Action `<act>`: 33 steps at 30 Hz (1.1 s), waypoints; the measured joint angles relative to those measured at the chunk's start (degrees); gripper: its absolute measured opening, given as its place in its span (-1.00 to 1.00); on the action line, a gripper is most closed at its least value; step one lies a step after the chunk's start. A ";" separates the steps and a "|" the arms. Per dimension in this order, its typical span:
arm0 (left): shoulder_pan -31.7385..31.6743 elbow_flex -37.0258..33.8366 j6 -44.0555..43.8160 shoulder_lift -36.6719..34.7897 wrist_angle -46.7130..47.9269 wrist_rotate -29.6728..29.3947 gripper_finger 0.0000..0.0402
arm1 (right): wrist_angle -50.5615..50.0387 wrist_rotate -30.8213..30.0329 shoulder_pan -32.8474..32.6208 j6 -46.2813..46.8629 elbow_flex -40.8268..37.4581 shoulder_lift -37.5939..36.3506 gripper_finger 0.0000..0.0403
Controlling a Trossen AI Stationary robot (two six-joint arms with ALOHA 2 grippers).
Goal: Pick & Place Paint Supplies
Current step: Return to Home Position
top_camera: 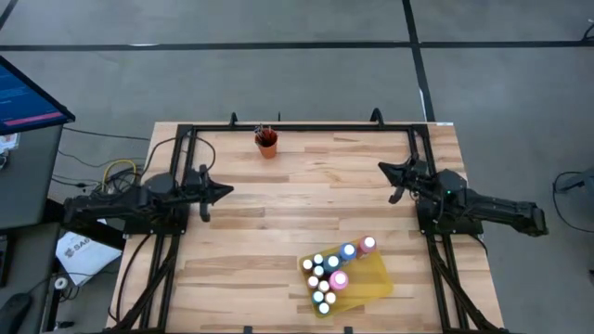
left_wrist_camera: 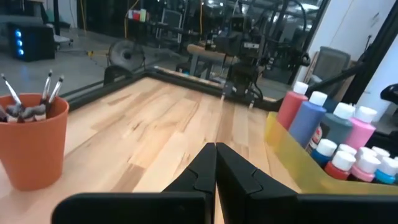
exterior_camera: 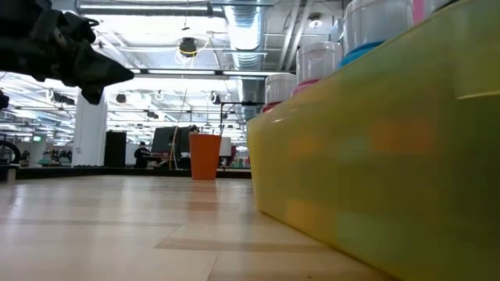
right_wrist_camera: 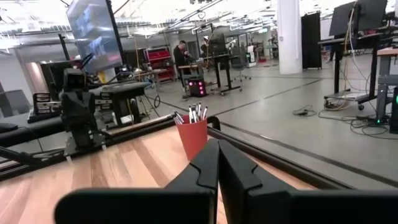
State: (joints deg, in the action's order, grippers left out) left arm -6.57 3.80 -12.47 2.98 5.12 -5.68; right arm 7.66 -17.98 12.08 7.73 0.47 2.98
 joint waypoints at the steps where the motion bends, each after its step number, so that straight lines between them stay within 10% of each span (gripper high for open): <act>1: 0.00 -0.60 0.00 0.00 -0.99 0.00 -1.00 | 0.01 0.01 0.00 -0.02 0.00 0.00 -1.00; 33: 0.00 -2.63 -0.04 0.15 -6.53 -3.77 -0.99 | 0.02 0.04 -0.07 3.30 -0.07 0.00 -1.00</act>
State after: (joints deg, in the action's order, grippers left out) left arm -6.57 1.17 -12.51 3.14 -1.41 -9.45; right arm 7.68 -17.93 12.01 11.03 0.40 2.98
